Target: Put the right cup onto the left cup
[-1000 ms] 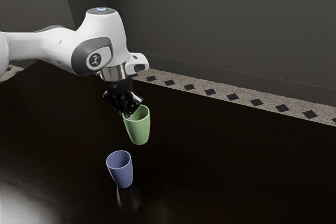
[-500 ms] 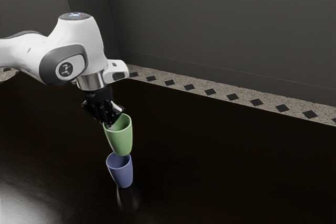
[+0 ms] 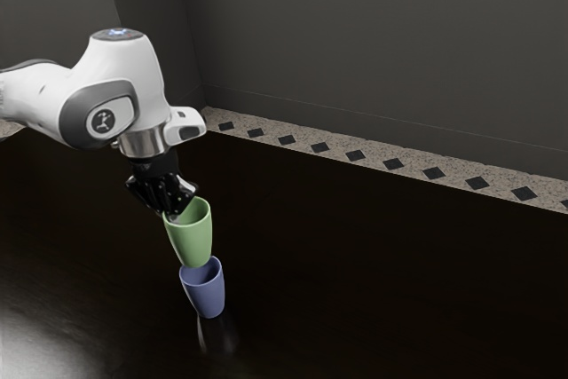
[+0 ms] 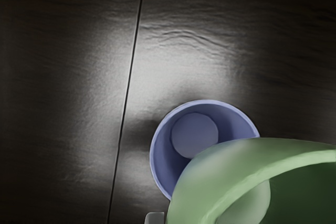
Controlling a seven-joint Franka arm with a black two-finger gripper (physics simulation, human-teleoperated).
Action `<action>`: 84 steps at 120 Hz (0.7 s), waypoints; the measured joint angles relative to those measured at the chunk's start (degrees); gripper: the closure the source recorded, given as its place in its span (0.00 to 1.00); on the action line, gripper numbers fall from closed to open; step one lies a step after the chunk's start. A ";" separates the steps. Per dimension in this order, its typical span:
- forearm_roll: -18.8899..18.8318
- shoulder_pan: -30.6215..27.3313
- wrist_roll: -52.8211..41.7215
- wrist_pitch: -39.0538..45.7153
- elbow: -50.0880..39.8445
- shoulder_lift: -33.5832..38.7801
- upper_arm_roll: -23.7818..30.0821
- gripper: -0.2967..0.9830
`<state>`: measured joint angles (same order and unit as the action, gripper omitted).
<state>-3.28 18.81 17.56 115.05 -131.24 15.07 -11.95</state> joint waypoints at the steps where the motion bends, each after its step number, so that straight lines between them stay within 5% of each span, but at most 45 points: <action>1: 0.00 0.00 0.02 0.02 0.00 -0.07 0.00 0.85; 84: 0.04 -0.71 0.92 4.85 0.28 -6.24 0.00 0.85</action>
<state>-3.24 18.09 18.48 119.90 -130.97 8.83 -11.95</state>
